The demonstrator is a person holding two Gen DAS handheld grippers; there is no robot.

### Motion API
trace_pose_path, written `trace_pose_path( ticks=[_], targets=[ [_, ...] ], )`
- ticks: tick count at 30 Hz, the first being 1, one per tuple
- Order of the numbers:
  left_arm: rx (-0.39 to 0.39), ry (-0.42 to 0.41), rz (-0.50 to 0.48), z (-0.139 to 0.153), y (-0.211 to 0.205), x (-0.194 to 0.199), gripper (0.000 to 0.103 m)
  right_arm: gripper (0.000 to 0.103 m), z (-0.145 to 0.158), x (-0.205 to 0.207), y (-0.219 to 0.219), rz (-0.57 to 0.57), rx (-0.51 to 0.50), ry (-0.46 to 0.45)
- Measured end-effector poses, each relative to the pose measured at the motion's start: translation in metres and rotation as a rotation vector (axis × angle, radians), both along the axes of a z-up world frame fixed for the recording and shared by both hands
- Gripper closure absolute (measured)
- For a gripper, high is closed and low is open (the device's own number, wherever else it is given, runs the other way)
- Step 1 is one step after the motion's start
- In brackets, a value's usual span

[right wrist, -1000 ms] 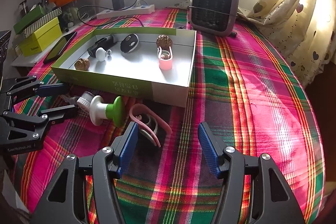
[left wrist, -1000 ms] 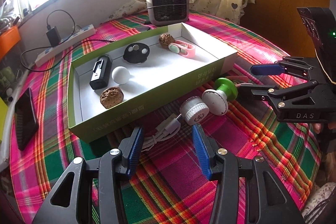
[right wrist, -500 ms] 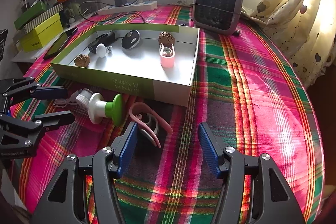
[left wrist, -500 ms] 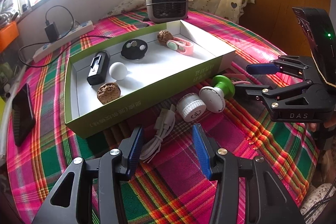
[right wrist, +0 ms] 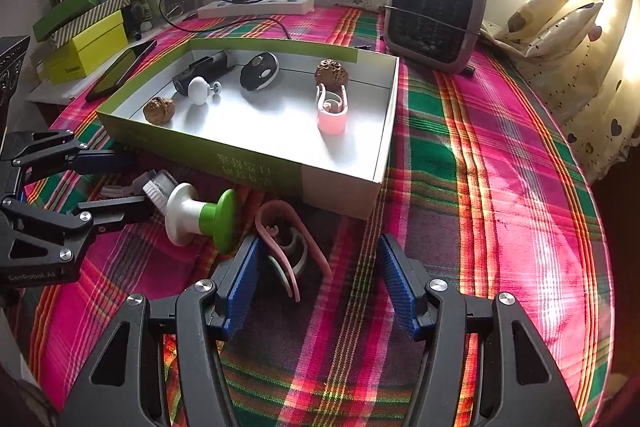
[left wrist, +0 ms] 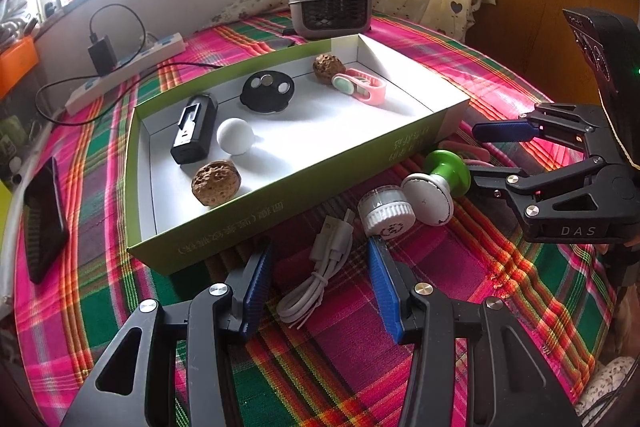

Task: Organize objects
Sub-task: 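Close the right tool on the pink clip while the left tool closes on the white USB cable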

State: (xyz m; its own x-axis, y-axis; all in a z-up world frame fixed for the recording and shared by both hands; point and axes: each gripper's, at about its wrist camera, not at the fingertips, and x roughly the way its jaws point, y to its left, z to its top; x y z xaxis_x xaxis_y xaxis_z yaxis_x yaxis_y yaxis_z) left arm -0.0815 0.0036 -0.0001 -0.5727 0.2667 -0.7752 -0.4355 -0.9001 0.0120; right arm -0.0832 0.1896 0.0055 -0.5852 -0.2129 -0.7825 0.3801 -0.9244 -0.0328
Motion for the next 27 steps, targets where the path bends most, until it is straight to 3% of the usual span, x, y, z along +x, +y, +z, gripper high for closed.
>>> trace_pose_path(
  ticks=[5, 12, 17, 27],
  targets=[
    [0.009, 0.001, 0.009, -0.0001, -0.0011, -0.0009, 0.058, 0.044, -0.0002, -0.0021, 0.0009, -0.003, -0.010, -0.007],
    [0.021, 0.001, 0.033, 0.0002, -0.0054, -0.0019, 0.068, 0.044, -0.0004, -0.0026, 0.0011, -0.002, -0.010, -0.007],
    [0.017, 0.003, 0.037, 0.0001, -0.0051, -0.0018, 0.070, 0.044, -0.0002, -0.0020, 0.0002, -0.001, -0.005, -0.003],
    [0.013, 0.008, 0.056, 0.0003, -0.0079, -0.0020, 0.086, 0.064, 0.0002, 0.0012, -0.0038, 0.037, -0.024, -0.004]
  ],
)
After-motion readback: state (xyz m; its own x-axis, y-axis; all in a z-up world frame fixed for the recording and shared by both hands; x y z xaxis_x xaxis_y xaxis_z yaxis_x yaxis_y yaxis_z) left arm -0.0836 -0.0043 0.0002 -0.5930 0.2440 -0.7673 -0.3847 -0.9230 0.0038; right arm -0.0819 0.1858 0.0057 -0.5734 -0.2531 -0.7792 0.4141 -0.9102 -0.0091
